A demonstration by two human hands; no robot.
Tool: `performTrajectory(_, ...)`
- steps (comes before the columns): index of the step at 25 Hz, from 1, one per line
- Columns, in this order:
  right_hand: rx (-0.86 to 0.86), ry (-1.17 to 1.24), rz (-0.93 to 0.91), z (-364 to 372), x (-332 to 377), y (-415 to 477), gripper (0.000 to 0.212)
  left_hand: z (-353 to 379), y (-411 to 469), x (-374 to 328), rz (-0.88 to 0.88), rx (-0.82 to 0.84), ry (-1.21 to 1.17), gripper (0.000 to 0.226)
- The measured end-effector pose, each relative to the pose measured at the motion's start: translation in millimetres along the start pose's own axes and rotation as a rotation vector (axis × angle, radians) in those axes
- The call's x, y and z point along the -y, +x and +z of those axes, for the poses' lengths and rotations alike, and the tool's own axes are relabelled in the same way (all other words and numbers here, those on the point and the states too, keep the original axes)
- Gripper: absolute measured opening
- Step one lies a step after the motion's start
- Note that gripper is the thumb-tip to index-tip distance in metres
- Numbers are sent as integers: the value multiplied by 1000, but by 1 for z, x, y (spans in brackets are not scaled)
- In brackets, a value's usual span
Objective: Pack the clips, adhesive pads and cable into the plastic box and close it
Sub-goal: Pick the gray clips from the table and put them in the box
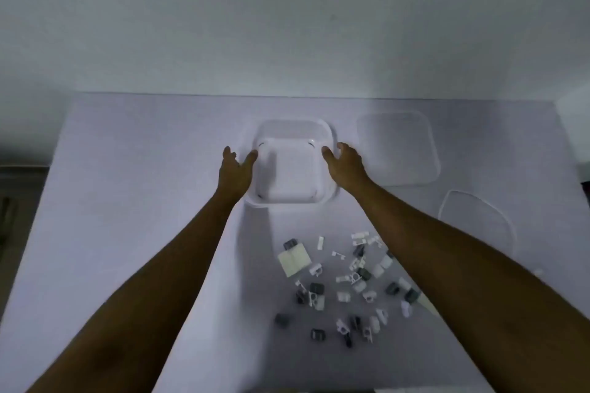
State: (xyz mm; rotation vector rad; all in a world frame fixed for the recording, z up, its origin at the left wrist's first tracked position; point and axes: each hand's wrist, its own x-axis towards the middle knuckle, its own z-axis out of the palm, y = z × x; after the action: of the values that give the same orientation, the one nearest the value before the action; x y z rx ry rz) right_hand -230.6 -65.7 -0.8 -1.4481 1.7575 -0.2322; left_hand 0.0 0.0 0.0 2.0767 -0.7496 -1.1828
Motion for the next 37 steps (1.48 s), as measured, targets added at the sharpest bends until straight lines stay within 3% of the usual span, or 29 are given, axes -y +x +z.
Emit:
performTrajectory(3,47,162,97,14,0,-8,71,4,-11,-5,7,66,107,76)
performTrajectory(7,18,293,114,33,6,-47,68,-12,-40,12,-2,-4,62,67)
performTrajectory(13,67,426,88,79,11,-141,58,-67,-99,89,49,-135,81,76)
performTrajectory(21,196,381,118,148,-7,-225,44,-122,-157,170,-40,-228,145,78)
performTrajectory(26,223,316,62,165,-14,-242,32,-131,-164,191,-77,-245,150,78)
performTrajectory(29,273,377,45,164,-23,-245,39,-136,-164,195,-85,-229,154,78)
performTrajectory(31,244,318,-55,158,-44,-242,35,-137,-163,190,-83,-258,217,79)
performTrajectory(34,271,17,-305,147,-81,-244,32,-132,-163,167,132,-407,279,66)
performTrajectory(37,301,-266,-483,153,-109,-251,33,-109,-167,127,473,-342,165,37)
